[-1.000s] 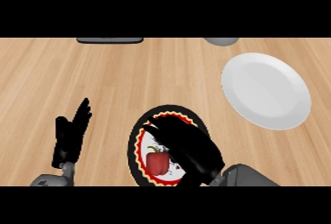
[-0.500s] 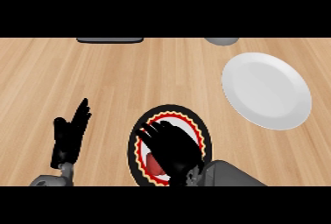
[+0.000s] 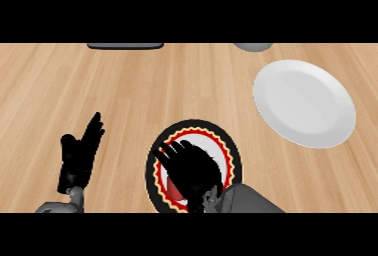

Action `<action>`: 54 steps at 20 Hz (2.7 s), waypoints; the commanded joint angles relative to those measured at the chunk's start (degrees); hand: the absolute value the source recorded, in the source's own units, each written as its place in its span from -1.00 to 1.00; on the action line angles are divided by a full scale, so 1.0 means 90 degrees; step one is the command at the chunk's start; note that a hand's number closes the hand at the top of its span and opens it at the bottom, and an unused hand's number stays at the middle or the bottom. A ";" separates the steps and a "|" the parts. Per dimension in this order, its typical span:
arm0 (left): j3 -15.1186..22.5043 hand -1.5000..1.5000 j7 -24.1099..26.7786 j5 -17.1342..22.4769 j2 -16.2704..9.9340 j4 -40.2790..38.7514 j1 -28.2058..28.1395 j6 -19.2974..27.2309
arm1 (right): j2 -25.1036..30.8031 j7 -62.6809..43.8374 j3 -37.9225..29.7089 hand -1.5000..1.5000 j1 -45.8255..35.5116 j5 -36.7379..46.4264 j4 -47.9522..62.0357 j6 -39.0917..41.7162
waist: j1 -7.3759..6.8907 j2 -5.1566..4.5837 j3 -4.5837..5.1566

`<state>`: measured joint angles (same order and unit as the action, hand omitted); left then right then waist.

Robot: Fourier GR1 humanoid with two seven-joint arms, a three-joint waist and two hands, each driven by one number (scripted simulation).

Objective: Pick the bell pepper from the plate and place it in the plate

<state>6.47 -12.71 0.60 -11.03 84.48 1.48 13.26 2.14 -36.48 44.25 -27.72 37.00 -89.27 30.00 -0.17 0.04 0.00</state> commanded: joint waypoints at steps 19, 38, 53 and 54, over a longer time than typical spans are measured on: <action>-0.0490 0.00 -0.0012 -0.0296 0.0175 -0.0240 0.0220 -0.0469 | 0.0130 0.1593 0.0520 1.00 0.0559 0.1106 0.1211 -0.0922 | 0.0003 -0.0006 -0.0002; -0.0359 0.00 0.0229 -0.0569 0.0530 -0.0031 -0.0126 -0.0270 | 0.0571 0.0883 -0.2940 1.00 -0.0787 0.1703 0.2147 -0.3207 | -0.0038 -0.0057 -0.0006; -0.0588 0.00 -0.0014 -0.0438 0.0396 -0.0142 0.0210 -0.0509 | 0.1190 0.0445 -0.4344 1.00 -0.1050 0.2445 0.1549 -0.4663 | 0.0012 -0.0014 0.0000; -0.0552 0.00 -0.0253 -0.0486 0.0389 0.0103 0.0208 -0.0473 | 0.1213 0.0112 -0.4297 1.00 -0.1120 0.2548 0.1098 -0.4253 | 0.0021 0.0003 0.0000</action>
<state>1.72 -12.82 -3.50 -7.54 84.64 1.50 8.87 11.24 -33.53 9.04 -36.96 59.35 -78.08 -9.46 0.04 0.06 0.00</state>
